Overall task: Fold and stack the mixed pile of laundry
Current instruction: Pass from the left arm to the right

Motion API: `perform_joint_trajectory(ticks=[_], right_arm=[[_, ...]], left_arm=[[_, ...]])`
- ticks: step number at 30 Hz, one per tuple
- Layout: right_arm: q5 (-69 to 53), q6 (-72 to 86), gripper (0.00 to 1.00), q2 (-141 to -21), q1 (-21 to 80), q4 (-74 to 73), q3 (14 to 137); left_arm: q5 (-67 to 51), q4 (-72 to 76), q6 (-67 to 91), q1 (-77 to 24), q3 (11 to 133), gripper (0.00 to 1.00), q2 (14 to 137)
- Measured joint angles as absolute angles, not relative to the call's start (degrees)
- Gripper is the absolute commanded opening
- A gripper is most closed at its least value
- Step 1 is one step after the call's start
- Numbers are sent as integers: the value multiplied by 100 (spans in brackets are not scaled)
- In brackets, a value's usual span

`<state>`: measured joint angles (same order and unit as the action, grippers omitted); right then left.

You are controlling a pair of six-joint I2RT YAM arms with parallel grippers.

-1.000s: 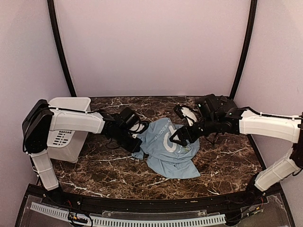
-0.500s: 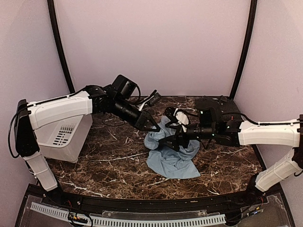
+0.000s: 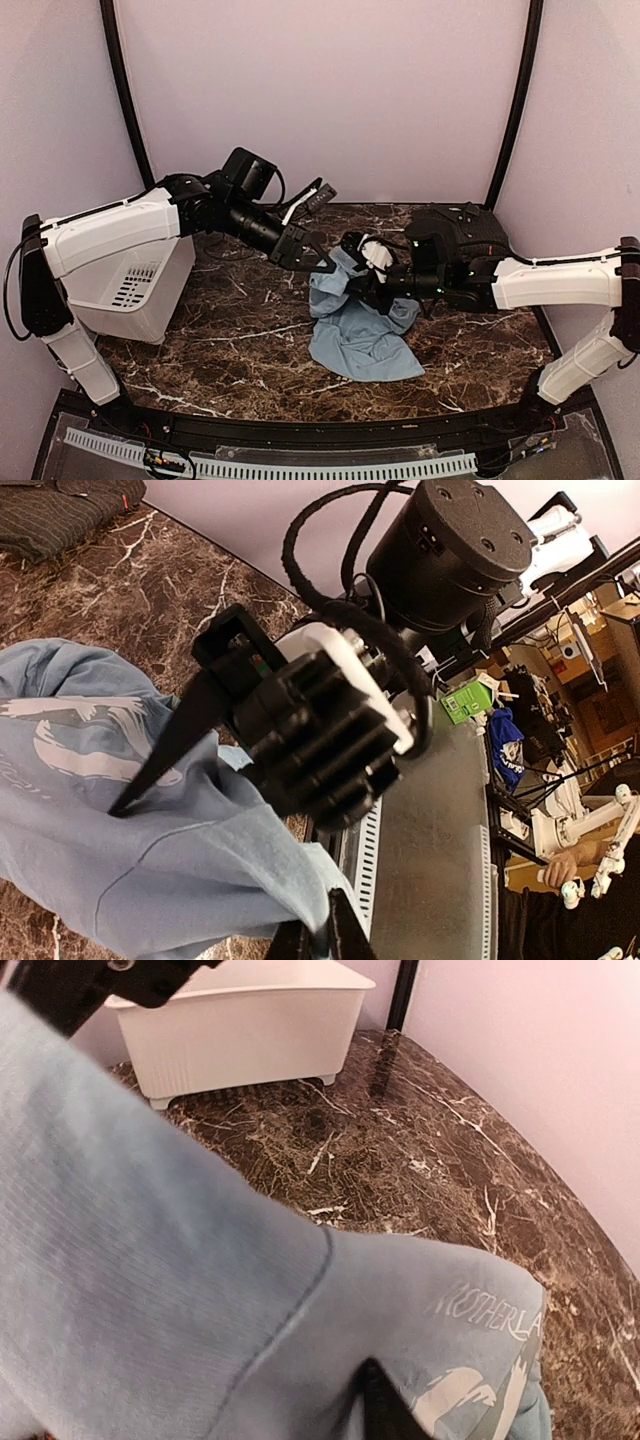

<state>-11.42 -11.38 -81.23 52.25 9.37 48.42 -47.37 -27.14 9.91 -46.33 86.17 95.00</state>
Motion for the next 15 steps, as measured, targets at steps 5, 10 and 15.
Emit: perform_joint_trajectory(ticks=[5,10,15], right_arm=[[-1052,-913,0,-8123,5223,878,4888],[-1144,-521,0,-8138,5223,751,5177],[-1328,-102,0,-8353,5223,731,5581]], left_arm=[[-4574,-2425,1166,-4399,8300,66,9260],[-3894,-1109,1743,-4069,6812,88,8366],[-3048,204,2045,-4036,5505,88,7397]])
